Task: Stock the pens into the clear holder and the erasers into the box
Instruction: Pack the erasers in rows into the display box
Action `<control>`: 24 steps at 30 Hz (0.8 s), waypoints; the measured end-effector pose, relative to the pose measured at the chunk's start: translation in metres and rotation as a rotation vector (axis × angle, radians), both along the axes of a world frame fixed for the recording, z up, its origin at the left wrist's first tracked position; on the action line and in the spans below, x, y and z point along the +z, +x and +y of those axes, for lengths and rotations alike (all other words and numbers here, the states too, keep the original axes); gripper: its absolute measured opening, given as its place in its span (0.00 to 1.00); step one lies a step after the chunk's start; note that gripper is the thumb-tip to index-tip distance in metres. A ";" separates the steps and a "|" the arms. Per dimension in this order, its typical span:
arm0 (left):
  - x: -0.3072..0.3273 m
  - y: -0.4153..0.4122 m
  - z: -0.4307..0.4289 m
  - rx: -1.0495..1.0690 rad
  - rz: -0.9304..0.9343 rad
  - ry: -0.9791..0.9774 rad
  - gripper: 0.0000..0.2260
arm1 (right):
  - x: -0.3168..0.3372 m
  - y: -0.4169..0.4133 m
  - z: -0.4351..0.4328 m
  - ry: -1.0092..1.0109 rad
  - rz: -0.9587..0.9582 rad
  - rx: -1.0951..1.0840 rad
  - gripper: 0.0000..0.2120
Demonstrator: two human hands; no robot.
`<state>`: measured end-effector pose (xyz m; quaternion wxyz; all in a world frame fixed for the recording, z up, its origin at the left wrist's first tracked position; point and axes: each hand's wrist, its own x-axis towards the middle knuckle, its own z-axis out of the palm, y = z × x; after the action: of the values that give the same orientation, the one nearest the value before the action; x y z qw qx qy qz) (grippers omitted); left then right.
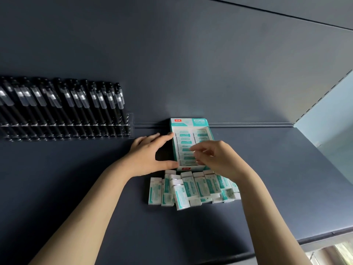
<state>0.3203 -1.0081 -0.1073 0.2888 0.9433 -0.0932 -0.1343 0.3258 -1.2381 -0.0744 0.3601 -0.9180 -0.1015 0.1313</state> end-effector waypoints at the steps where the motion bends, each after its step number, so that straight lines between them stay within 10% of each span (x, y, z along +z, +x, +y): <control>1: -0.001 0.000 0.001 0.001 -0.001 -0.001 0.41 | 0.002 -0.001 -0.001 0.018 0.005 -0.002 0.09; 16: -0.002 0.002 0.007 -0.020 0.020 -0.037 0.46 | 0.014 -0.011 0.014 -0.056 0.089 0.152 0.14; 24: -0.008 0.004 0.009 -0.020 -0.005 -0.034 0.51 | 0.010 -0.036 -0.007 0.011 -0.179 0.213 0.10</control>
<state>0.3244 -0.9994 -0.1155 0.3034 0.9375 -0.1056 -0.1334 0.2896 -1.2455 -0.0644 0.3389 -0.9080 -0.2309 0.0859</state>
